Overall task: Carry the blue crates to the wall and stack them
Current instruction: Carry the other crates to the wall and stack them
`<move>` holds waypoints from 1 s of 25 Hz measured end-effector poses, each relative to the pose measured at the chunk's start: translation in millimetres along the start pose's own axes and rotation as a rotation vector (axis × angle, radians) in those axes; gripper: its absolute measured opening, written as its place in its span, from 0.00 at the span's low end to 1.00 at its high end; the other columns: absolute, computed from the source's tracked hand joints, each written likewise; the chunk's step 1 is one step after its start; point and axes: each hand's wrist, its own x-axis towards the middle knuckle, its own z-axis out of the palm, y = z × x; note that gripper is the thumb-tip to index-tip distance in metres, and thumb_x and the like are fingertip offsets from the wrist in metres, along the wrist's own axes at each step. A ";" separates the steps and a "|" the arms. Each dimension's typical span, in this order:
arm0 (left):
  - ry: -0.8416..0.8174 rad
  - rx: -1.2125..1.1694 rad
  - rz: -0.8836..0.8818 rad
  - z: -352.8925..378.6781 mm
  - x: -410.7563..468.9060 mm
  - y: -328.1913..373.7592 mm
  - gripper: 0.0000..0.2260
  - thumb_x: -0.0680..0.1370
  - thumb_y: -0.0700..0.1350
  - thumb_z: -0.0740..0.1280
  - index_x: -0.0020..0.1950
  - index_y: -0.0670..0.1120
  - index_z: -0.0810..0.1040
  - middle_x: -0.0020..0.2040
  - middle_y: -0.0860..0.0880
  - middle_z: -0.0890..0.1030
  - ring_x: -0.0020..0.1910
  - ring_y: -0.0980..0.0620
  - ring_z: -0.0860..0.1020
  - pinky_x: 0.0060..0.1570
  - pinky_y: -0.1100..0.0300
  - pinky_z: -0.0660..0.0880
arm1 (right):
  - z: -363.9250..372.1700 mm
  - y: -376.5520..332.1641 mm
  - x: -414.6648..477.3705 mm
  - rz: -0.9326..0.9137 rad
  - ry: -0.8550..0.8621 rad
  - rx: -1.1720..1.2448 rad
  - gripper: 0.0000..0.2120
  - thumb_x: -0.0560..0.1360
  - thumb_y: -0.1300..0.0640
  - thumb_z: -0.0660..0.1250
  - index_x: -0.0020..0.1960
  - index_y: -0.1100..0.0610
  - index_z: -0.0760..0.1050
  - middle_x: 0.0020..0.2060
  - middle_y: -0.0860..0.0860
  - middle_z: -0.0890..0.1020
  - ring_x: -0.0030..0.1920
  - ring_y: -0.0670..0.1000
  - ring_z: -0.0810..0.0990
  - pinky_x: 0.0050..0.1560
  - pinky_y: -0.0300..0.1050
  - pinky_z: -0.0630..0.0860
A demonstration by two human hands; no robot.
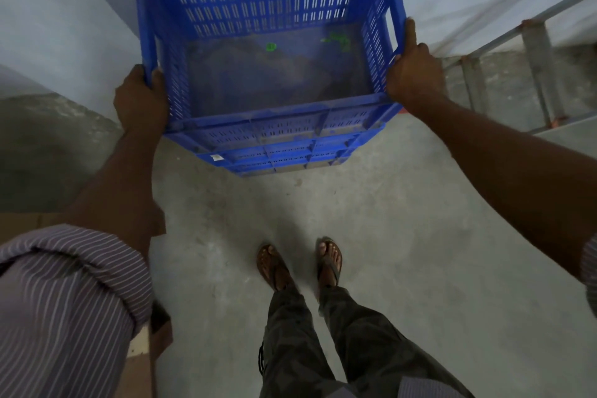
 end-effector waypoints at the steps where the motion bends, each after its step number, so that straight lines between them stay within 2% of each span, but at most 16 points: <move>1: -0.023 -0.015 -0.014 -0.1 0.1 0.5 0.20 0.84 0.55 0.57 0.57 0.39 0.76 0.55 0.34 0.81 0.54 0.34 0.79 0.51 0.47 0.72 | -0.8 -0.5 3.4 0.001 -0.003 -0.013 0.37 0.81 0.56 0.59 0.84 0.50 0.44 0.64 0.64 0.74 0.61 0.68 0.77 0.56 0.59 0.74; 5: -0.095 -0.042 -0.077 0.0 -8.0 4.5 0.19 0.85 0.53 0.56 0.61 0.38 0.74 0.59 0.33 0.79 0.58 0.34 0.77 0.54 0.48 0.70 | -1.3 3.0 2.7 -0.009 0.010 0.018 0.35 0.81 0.56 0.58 0.84 0.49 0.45 0.63 0.64 0.75 0.60 0.68 0.77 0.57 0.60 0.74; 15: -0.076 -0.072 -0.054 8.2 -7.0 -2.3 0.20 0.84 0.53 0.55 0.66 0.39 0.73 0.61 0.36 0.79 0.59 0.35 0.78 0.56 0.47 0.72 | 6.2 9.5 8.8 -0.045 0.009 0.015 0.34 0.82 0.55 0.56 0.84 0.50 0.43 0.63 0.64 0.75 0.59 0.67 0.78 0.56 0.59 0.74; 17: -0.023 -0.007 -0.013 2.7 -15.3 5.5 0.21 0.83 0.52 0.56 0.73 0.43 0.69 0.68 0.39 0.76 0.64 0.38 0.76 0.58 0.46 0.71 | 2.7 11.3 7.2 -0.046 -0.015 0.016 0.33 0.83 0.54 0.56 0.84 0.51 0.45 0.65 0.64 0.74 0.61 0.67 0.76 0.57 0.58 0.73; 19: 0.102 0.116 0.110 -2.7 -28.8 20.1 0.21 0.84 0.55 0.55 0.74 0.46 0.69 0.71 0.44 0.74 0.65 0.41 0.74 0.59 0.48 0.70 | -7.9 9.3 0.9 -0.111 0.036 -0.032 0.30 0.84 0.50 0.56 0.83 0.53 0.52 0.68 0.63 0.71 0.65 0.66 0.72 0.59 0.61 0.72; 20: 0.120 0.141 0.221 -1.3 -38.2 30.4 0.20 0.85 0.56 0.55 0.72 0.47 0.72 0.69 0.44 0.75 0.64 0.41 0.75 0.57 0.48 0.70 | -10.4 9.5 -4.6 -0.167 0.106 -0.091 0.27 0.84 0.48 0.55 0.81 0.54 0.57 0.69 0.61 0.70 0.66 0.65 0.71 0.60 0.61 0.71; 22: 0.014 0.136 0.441 10.4 -58.8 52.6 0.20 0.85 0.58 0.54 0.63 0.46 0.78 0.60 0.41 0.80 0.56 0.38 0.78 0.53 0.46 0.72 | -2.4 11.7 -21.7 -0.320 0.210 -0.150 0.22 0.83 0.48 0.54 0.73 0.55 0.70 0.67 0.58 0.74 0.64 0.63 0.72 0.58 0.59 0.71; 24: -0.090 0.133 0.551 22.9 -74.4 67.0 0.25 0.85 0.61 0.52 0.56 0.45 0.80 0.51 0.40 0.82 0.49 0.36 0.80 0.47 0.45 0.74 | 13.6 16.4 -38.3 -0.510 0.157 -0.125 0.20 0.84 0.47 0.52 0.58 0.58 0.78 0.57 0.59 0.80 0.56 0.63 0.77 0.54 0.59 0.72; 25: -0.102 0.140 0.572 24.5 -78.1 71.9 0.26 0.84 0.62 0.51 0.53 0.46 0.81 0.48 0.40 0.83 0.47 0.36 0.81 0.46 0.45 0.74 | 19.6 20.4 -43.5 -0.580 0.117 -0.102 0.23 0.85 0.47 0.50 0.51 0.58 0.78 0.49 0.59 0.82 0.51 0.64 0.78 0.50 0.59 0.73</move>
